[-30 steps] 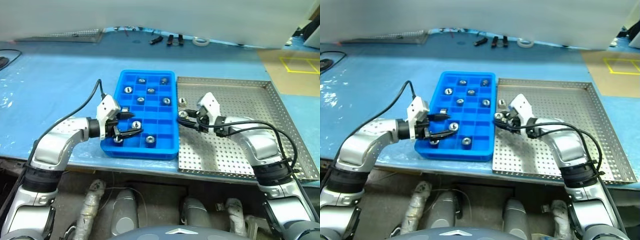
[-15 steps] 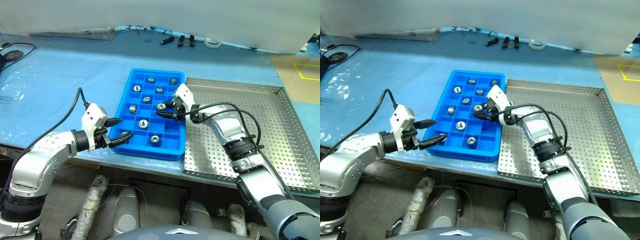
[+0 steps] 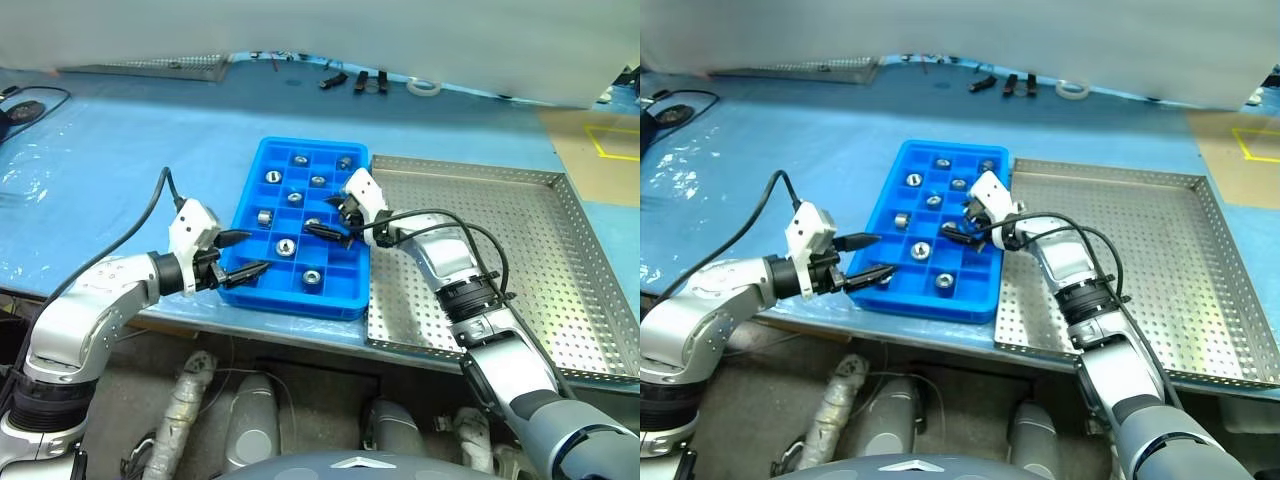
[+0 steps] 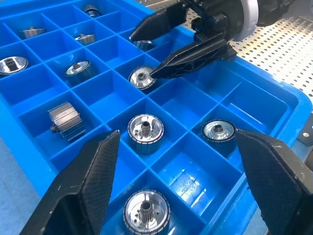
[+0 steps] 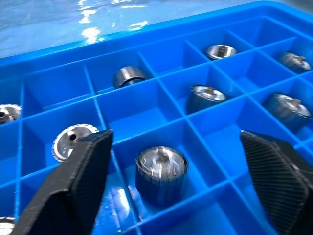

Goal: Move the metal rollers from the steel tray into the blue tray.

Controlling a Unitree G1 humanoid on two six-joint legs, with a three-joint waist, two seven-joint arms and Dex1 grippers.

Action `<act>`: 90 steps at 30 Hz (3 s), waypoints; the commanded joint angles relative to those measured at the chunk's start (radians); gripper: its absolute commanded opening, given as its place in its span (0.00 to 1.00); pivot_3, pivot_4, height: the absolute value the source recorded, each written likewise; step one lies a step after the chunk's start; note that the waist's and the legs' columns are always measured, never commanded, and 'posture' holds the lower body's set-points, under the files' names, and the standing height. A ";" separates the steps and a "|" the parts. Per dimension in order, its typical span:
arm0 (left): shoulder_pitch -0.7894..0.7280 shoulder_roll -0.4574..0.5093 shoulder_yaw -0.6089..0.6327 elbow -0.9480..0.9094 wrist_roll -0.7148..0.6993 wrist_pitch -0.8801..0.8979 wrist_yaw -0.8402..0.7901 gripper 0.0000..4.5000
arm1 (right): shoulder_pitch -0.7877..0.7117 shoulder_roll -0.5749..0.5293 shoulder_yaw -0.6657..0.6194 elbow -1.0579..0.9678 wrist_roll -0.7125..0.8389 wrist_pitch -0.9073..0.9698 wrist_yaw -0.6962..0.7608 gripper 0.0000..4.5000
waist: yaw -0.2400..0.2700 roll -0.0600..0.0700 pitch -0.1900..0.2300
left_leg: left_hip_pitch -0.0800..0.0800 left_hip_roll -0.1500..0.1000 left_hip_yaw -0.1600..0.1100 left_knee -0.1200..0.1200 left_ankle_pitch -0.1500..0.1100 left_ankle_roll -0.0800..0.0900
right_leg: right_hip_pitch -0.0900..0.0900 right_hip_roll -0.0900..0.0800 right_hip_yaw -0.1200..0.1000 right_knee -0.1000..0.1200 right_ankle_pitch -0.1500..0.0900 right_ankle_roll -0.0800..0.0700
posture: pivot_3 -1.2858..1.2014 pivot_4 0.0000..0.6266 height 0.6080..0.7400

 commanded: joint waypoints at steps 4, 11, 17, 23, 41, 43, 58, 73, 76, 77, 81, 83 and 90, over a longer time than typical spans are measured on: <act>-0.079 0.007 -0.049 0.066 0.015 -0.054 -0.053 0.89 | 0.003 -0.002 -0.085 -0.081 0.016 0.011 -0.096 0.99 | -0.006 0.000 0.000 | 0.000 0.001 0.000 0.000 0.001 -0.001 | 0.000 0.001 0.000 0.000 0.000 0.000 | 0.56 0.24 1.00; -0.197 -0.043 -0.134 0.194 0.052 -0.124 -0.098 0.89 | -0.017 -0.002 -0.214 -0.094 0.021 0.014 -0.261 0.99 | -0.014 0.000 0.000 | 0.000 0.000 0.000 0.000 0.001 -0.002 | 0.000 0.002 0.002 0.001 0.000 0.000 | 0.54 0.24 1.00; -0.233 -0.067 -0.164 0.248 0.075 -0.160 -0.122 0.89 | -0.041 -0.006 -0.284 -0.030 -0.010 0.076 -0.429 0.99 | -0.046 0.000 0.000 | 0.000 0.001 0.000 0.000 0.001 -0.002 | 0.000 0.002 0.002 0.000 0.000 0.000 | 0.52 0.24 1.00; -0.234 -0.075 -0.166 0.261 0.087 -0.172 -0.127 0.89 | -0.043 0.002 -0.298 0.008 -0.010 0.158 -0.500 0.99 | -0.061 0.000 0.000 | 0.000 0.001 0.000 0.000 0.001 -0.002 | -0.001 0.002 0.002 0.001 0.000 0.000 | 0.53 0.24 1.00; -0.179 -0.052 -0.142 0.191 0.079 -0.140 -0.110 0.89 | -0.005 0.126 -0.255 0.154 -0.017 0.089 -0.551 0.99 | -0.057 0.000 0.000 | 0.001 0.001 0.000 0.000 0.002 -0.003 | 0.000 0.002 0.001 0.001 0.000 0.000 | 0.54 0.24 1.00; -0.185 -0.053 -0.145 0.195 0.081 -0.141 -0.111 0.89 | 0.003 0.134 -0.249 0.138 -0.015 0.087 -0.543 0.99 | -0.059 0.000 0.000 | 0.001 0.001 0.000 0.000 0.002 -0.003 | 0.000 0.002 0.001 0.001 0.000 0.000 | 0.54 0.24 1.00; -0.221 -0.068 -0.165 0.243 0.100 -0.161 -0.127 0.89 | 0.035 0.146 -0.262 0.059 0.003 0.080 -0.502 0.40 | -0.061 0.000 0.000 | 0.001 0.002 0.000 -0.001 0.002 -0.003 | -0.001 0.003 0.002 0.001 0.000 0.000 | 0.53 0.24 1.00; -0.199 -0.065 -0.156 0.220 0.086 -0.147 -0.136 0.89 | 0.099 0.061 -0.276 -0.231 0.051 0.244 -0.416 0.36 | -0.059 0.000 0.000 | 0.001 0.002 0.000 -0.002 0.002 -0.003 | -0.001 0.003 0.002 0.000 0.000 0.000 | 0.52 0.24 1.00; -0.196 -0.059 -0.154 0.216 0.077 -0.145 -0.153 0.89 | 0.160 -0.040 -0.295 -0.406 0.100 0.335 -0.341 0.36 | -0.052 0.000 0.000 | 0.001 0.001 0.000 -0.003 0.002 -0.003 | 0.000 0.003 0.002 0.000 0.000 0.000 | 0.51 0.24 1.00; -0.197 -0.058 -0.155 0.218 0.074 -0.147 -0.161 0.89 | 0.189 -0.079 -0.299 -0.461 0.118 0.362 -0.310 0.36 | -0.051 0.000 0.000 | 0.001 0.001 0.000 -0.003 0.002 -0.003 | 0.000 0.003 0.002 -0.001 0.000 0.000 | 0.51 0.24 1.00; -0.219 -0.058 -0.160 0.232 0.062 -0.154 -0.195 0.89 | 0.287 -0.200 -0.306 -0.640 0.194 0.434 -0.206 0.36 | -0.055 0.000 0.000 | 0.002 0.001 0.000 -0.004 0.002 -0.003 | 0.000 0.003 0.002 -0.001 0.000 0.001 | 0.50 0.24 1.00; -0.232 -0.060 -0.161 0.238 0.058 -0.155 -0.210 0.89 | 0.320 -0.239 -0.308 -0.709 0.239 0.458 -0.160 0.36 | -0.061 0.000 0.000 | 0.003 0.001 0.001 -0.004 0.002 -0.004 | 0.000 0.003 0.003 -0.001 0.000 0.000 | 0.49 0.24 1.00; -0.235 -0.047 -0.150 0.226 0.041 -0.143 -0.244 0.89 | 0.354 -0.289 -0.213 -0.808 0.331 0.457 -0.030 0.36 | -0.065 0.000 0.000 | 0.006 0.002 0.003 -0.005 0.001 -0.001 | 0.000 0.003 0.004 0.000 0.001 0.000 | 0.50 0.24 1.00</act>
